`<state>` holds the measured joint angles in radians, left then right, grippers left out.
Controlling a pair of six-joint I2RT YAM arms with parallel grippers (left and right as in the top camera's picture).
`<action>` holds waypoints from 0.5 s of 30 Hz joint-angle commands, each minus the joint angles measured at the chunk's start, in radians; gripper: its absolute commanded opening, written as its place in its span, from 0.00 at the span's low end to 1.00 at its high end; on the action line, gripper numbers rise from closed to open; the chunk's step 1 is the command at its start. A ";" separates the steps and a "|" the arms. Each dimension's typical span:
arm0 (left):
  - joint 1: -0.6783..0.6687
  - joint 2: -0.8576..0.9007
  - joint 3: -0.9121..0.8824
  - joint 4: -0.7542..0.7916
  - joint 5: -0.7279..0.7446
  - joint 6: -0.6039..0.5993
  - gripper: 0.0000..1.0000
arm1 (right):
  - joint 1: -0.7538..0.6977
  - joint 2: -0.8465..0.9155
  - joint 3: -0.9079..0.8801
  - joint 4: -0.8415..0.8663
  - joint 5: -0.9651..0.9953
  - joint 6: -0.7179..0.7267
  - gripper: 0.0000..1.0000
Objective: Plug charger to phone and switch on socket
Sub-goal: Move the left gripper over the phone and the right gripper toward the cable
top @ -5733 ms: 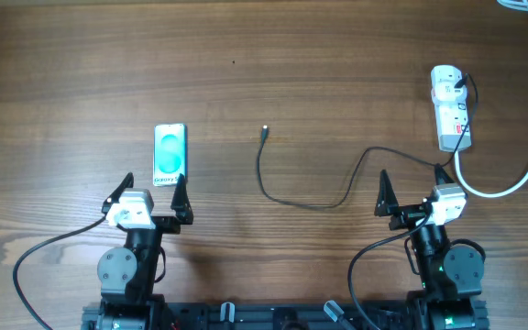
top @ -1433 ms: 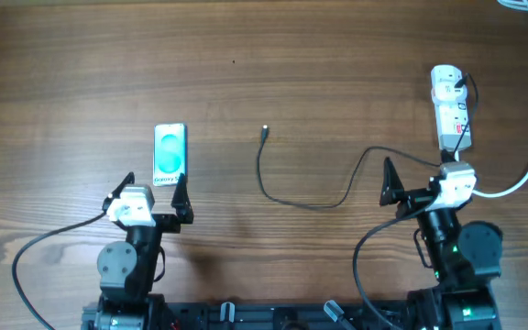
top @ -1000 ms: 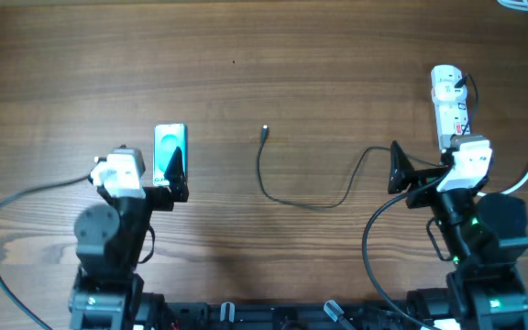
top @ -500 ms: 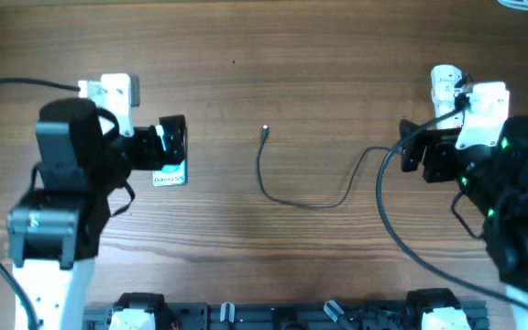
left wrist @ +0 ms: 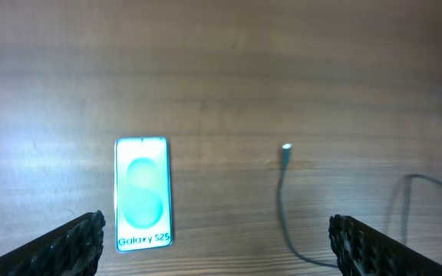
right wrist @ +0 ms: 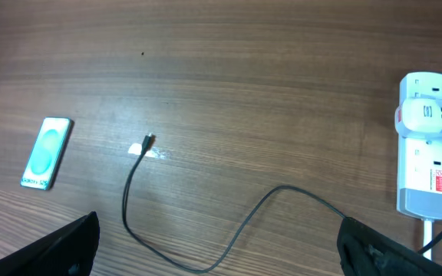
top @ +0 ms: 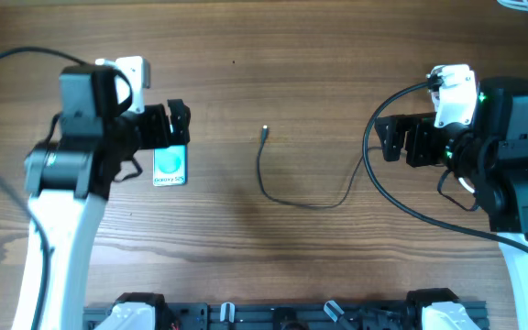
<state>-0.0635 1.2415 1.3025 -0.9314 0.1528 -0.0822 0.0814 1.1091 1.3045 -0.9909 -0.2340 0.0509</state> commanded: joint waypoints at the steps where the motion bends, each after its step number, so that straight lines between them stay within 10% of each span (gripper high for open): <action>1: 0.007 0.127 0.011 0.014 -0.041 -0.065 1.00 | -0.003 0.006 0.018 -0.021 -0.022 0.002 1.00; 15: 0.011 0.397 0.010 0.021 -0.129 -0.158 0.99 | -0.003 0.027 0.018 -0.077 -0.022 0.002 1.00</action>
<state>-0.0624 1.6245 1.3025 -0.9096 0.0486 -0.2089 0.0814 1.1152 1.3045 -1.0534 -0.2367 0.0509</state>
